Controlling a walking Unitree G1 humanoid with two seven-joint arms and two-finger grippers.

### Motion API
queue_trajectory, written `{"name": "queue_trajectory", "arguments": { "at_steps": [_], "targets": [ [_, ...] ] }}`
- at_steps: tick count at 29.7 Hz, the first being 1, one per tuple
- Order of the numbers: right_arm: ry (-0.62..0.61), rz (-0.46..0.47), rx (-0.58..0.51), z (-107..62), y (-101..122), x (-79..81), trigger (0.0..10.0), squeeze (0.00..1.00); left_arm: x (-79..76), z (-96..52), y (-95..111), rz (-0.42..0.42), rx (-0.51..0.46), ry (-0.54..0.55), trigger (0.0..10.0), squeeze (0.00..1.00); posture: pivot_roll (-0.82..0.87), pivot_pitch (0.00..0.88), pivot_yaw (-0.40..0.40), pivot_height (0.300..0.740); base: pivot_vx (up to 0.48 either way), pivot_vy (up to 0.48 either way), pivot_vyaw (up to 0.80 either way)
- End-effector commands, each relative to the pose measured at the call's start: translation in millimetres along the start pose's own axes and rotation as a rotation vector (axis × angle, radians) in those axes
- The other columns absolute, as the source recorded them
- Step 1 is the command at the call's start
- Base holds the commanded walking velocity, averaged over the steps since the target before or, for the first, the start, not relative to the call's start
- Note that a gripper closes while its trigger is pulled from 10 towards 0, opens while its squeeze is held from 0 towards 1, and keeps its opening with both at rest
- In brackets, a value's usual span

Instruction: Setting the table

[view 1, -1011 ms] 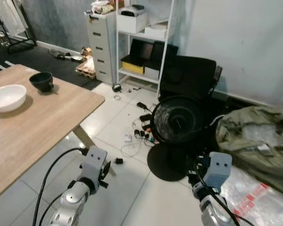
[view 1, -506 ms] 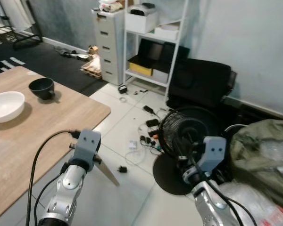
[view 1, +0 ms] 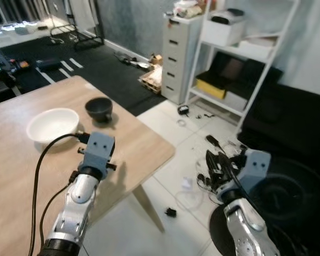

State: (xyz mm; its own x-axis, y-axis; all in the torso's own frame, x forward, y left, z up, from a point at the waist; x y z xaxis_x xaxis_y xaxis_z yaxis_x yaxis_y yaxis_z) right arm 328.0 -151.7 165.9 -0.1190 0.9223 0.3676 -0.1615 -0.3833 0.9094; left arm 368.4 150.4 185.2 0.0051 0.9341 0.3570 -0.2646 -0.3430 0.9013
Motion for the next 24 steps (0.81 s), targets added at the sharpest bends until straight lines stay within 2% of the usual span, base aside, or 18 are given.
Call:
{"name": "queue_trajectory", "arguments": {
  "at_steps": [1,13,17,24],
  "targets": [
    [-0.009,0.018,0.001,-1.4,0,-0.8,10.0,0.0,0.1,-2.6,-4,0.011,0.017,-0.006,10.0,0.0,0.04,0.112,0.094,0.74,0.472,0.0,0.0],
    [-0.027,0.013,0.003,-2.3,0,-3.6,10.0,0.0,-5.1,-2.6,-4,0.012,0.035,-0.039,10.0,0.0,0.04,0.115,0.1,0.74,0.471,0.0,0.0],
    [-0.031,0.012,0.003,-2.6,0,-4.5,10.0,0.0,-9.6,-2.6,-4,0.013,0.042,-0.061,10.0,0.0,0.04,0.115,0.1,0.74,0.0,0.0,0.0],
    [-0.036,0.005,0.004,-2.8,0,-5.3,10.0,0.0,-21.3,-6.3,6,0.016,-0.001,-0.138,10.0,0.0,0.04,0.118,0.099,0.74,0.0,0.0,0.0]
  ]
}}
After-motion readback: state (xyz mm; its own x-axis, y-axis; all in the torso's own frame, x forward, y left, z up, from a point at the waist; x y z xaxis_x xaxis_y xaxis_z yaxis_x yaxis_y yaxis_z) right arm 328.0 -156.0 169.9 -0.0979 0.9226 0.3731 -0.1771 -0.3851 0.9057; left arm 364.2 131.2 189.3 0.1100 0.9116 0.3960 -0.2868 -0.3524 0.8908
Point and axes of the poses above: a point about 5 cm out from each wrist's last joint towards the gripper, its own z axis pointing out of the wrist towards the gripper, its own y axis along the axis of the wrist's last joint, x = y × z, the point moved 3 cm from there along z, pointing out of the wrist towards the gripper, and after that the axes turned 4 degrees about z, right-handed, at the moved point
